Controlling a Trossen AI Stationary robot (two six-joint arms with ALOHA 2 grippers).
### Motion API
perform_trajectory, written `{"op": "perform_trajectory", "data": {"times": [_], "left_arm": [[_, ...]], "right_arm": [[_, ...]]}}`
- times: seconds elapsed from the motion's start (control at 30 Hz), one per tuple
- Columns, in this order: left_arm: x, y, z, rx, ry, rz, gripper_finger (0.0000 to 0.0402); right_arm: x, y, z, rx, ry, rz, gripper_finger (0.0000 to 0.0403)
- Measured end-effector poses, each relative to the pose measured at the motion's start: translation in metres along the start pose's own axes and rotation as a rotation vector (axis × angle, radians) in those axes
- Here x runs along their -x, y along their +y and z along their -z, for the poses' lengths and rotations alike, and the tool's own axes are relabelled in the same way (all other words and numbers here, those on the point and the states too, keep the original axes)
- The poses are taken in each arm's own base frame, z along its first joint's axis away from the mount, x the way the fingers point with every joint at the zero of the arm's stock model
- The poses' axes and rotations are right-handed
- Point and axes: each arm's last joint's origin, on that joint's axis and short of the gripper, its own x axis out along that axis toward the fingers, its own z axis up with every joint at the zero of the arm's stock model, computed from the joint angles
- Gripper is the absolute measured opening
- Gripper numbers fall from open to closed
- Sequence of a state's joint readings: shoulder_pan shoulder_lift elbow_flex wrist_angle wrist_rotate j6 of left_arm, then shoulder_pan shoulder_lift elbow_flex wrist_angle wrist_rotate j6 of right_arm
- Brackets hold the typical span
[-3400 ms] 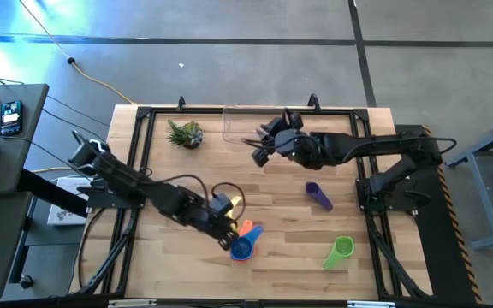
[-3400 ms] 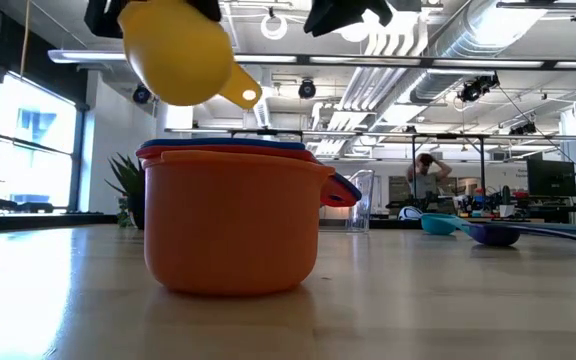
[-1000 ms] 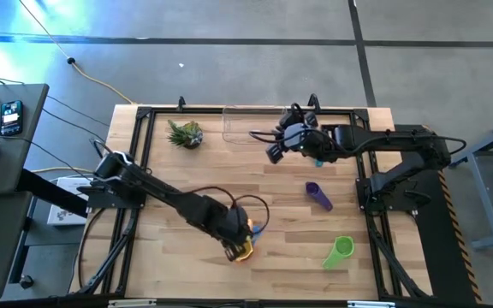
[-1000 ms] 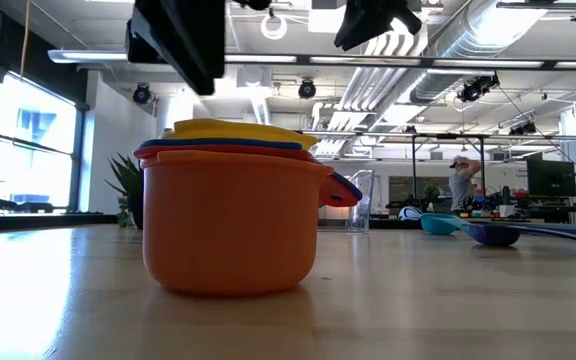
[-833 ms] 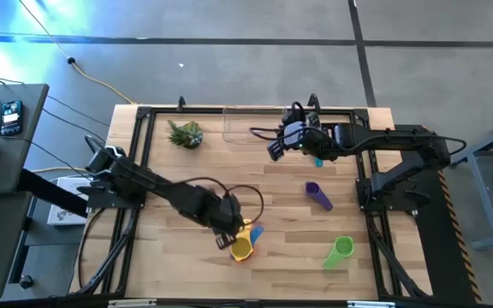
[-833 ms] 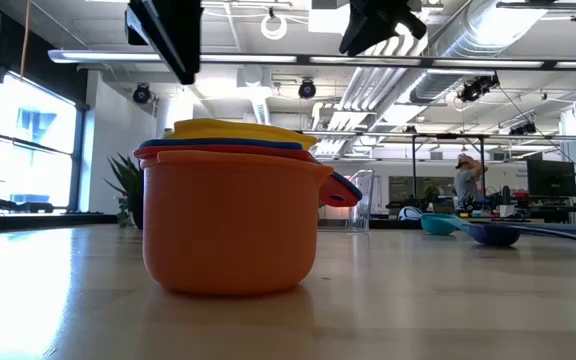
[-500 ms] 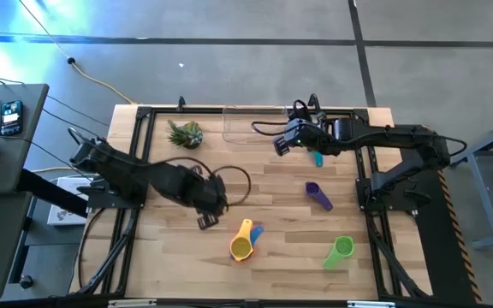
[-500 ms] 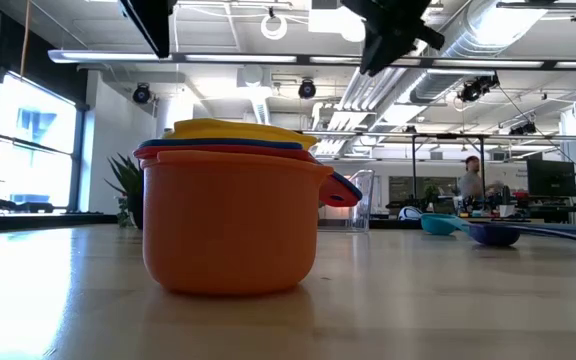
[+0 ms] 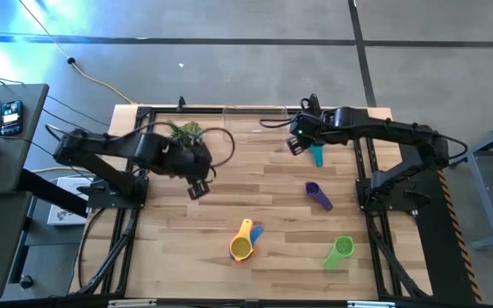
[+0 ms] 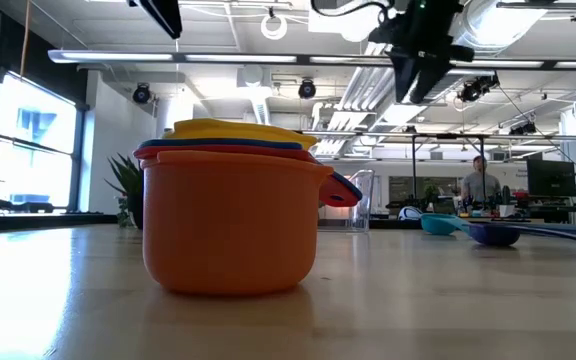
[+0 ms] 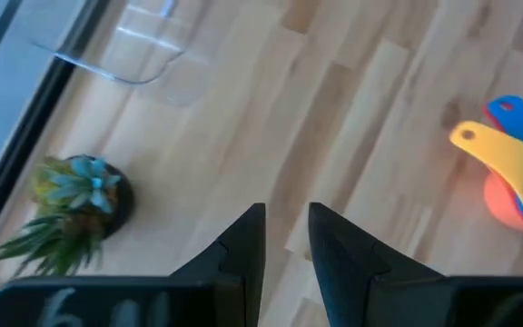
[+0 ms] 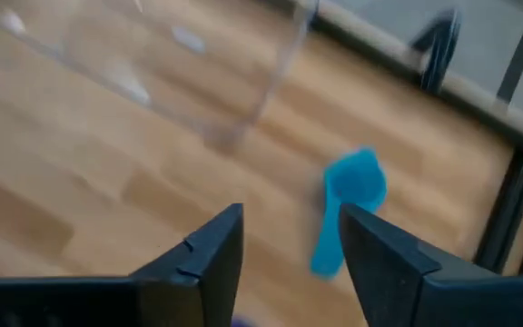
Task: Nest measuring cups in basket
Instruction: Stack the green measuring cup on the yellow measuring cup
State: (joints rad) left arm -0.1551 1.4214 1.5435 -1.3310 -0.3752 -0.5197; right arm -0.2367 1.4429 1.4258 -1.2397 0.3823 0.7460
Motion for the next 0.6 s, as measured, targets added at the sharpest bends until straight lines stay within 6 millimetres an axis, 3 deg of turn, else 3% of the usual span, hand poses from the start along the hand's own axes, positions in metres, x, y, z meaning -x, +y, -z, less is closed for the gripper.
{"op": "perform_trajectory", "data": {"times": [0.13, 0.33, 0.6], "left_arm": [[0.002, 0.017, -0.001, 0.017, 0.008, -0.027, 0.0078], [0.001, 0.034, -0.005, 0.032, 0.015, -0.057, 0.0078], [-0.010, 0.040, -0.002, 0.036, 0.056, -0.083, 0.0078]], "right_arm": [[0.002, -0.001, 0.012, -0.060, 0.132, -0.005, 0.0181], [0.016, 0.015, 0.040, -0.136, 0.228, -0.008, 0.0181], [0.039, 0.042, 0.091, -0.270, 0.285, 0.015, 0.0181]]}}
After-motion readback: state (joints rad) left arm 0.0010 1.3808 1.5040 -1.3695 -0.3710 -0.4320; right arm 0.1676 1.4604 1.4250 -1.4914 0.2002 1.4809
